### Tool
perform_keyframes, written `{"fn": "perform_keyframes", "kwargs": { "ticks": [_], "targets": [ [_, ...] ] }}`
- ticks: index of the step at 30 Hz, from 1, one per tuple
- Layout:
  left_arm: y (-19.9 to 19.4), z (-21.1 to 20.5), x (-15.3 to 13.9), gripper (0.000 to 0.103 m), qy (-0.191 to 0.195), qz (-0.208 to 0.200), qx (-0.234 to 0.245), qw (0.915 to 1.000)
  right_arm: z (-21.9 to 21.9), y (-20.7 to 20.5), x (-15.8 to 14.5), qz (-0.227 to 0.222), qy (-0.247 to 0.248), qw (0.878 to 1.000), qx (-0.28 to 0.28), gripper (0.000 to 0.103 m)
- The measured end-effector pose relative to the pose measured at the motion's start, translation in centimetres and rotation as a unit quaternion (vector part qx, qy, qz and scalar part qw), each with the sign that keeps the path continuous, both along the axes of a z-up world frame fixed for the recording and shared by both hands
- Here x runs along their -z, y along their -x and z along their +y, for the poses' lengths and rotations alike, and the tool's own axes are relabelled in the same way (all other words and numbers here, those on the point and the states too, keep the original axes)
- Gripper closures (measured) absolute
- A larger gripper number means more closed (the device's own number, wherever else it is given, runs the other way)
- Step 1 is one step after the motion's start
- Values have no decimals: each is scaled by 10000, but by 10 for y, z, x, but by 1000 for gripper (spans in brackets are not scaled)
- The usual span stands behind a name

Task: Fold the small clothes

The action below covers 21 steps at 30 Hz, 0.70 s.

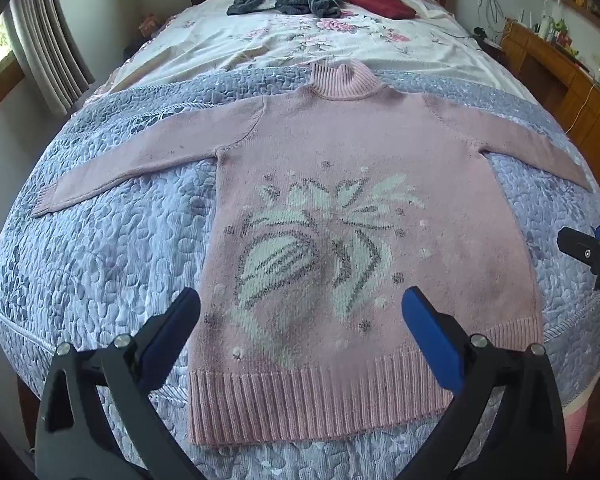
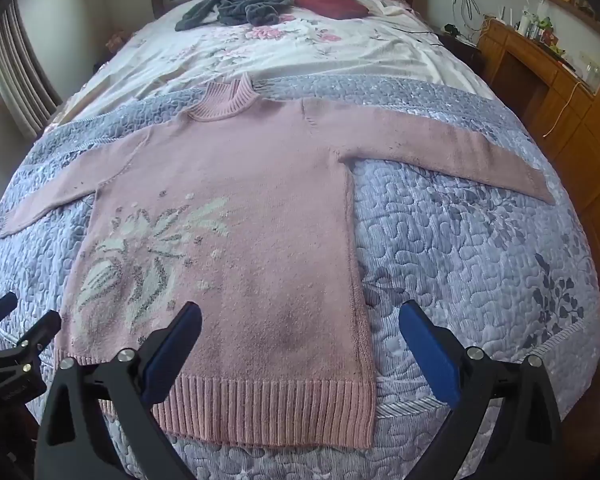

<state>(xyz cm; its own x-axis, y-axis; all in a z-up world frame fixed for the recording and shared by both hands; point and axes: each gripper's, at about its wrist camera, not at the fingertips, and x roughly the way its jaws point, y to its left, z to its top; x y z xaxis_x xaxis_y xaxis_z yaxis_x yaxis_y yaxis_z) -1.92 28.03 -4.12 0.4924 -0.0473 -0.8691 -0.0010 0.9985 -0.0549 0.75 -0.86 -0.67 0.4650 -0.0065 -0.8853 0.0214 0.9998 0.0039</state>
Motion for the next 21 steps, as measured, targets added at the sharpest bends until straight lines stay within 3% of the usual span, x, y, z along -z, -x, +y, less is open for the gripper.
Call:
{"fn": "perform_keyframes", "kwargs": {
  "ticks": [21],
  "targets": [
    [-7, -4, -10, 3, -87, -125, -39, 9999, -2, -5, 8, 39, 35, 10000, 10, 4]
  ]
}}
